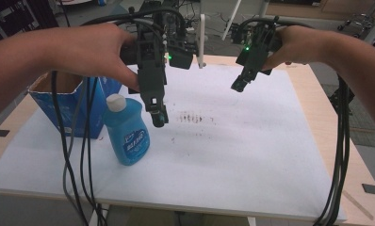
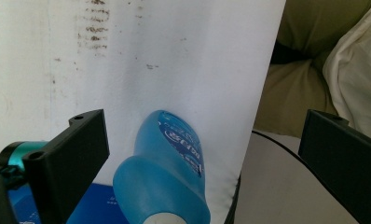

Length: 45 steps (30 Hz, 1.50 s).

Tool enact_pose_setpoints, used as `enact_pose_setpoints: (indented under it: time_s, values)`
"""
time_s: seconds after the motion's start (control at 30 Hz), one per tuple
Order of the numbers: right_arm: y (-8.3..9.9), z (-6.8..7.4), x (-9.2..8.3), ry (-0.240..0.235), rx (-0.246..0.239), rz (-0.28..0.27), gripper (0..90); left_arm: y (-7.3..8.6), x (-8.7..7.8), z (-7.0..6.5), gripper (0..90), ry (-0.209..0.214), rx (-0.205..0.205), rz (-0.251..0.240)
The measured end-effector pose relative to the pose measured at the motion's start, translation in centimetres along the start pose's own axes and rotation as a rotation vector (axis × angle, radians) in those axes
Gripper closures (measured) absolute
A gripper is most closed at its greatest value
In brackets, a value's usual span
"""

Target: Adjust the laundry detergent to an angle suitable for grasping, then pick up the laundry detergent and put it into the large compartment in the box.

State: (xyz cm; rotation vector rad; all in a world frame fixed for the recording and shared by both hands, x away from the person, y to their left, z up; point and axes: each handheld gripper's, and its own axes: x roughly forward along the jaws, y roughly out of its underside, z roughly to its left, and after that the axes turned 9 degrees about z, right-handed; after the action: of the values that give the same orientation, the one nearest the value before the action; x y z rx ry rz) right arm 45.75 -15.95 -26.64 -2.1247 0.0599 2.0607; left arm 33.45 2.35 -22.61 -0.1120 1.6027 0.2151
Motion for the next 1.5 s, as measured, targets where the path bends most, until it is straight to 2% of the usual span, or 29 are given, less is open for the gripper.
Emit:
enact_pose_setpoints:
  time_s: [0.27, 0.4, 0.43, 0.67, 0.73, 1.03, 1.23, 1.37, 1.5]
  values:
    - [0.3, 0.1, -0.1, 0.004, 0.005, 0.0, 2.1, 0.2, -0.1, 0.0, 1.7, 0.001, -0.022, -0.003]
    - [0.2, 0.2, -0.4, 0.003, -0.015, -0.01, 2.1, 0.2, -0.2, 0.0, 1.7, 0.0, -0.029, -0.01]
    - [0.3, 0.3, -0.4, -0.001, -0.003, -0.008, 2.1, 0.2, -0.2, 0.0, 1.7, 0.0, -0.028, -0.006]
    - [0.4, 0.8, -0.7, 0.008, -0.002, -0.004, 2.1, 0.3, -0.4, -0.4, 1.7, -0.011, -0.03, -0.01]
    - [0.4, 0.9, -0.7, 0.011, -0.017, -0.005, 2.1, 0.4, -0.5, -0.5, 1.7, -0.018, -0.038, -0.004]
    - [0.5, 1.1, -0.9, 0.016, -0.006, -0.007, 2.1, 0.1, -0.7, -0.6, 1.7, -0.027, -0.054, 0.007]
    - [0.7, 1.0, -0.9, 0.021, -0.005, -0.011, 2.1, 0.0, -0.7, -0.6, 1.7, -0.035, -0.088, 0.017]
    - [1.0, 0.8, -0.7, 0.024, -0.003, -0.016, 2.1, -0.1, -0.6, -0.5, 1.7, -0.028, -0.153, 0.011]
    - [1.3, 0.8, -0.3, 0.027, -0.002, -0.013, 2.1, 0.0, -0.7, -0.6, 1.7, -0.043, -0.213, -0.004]
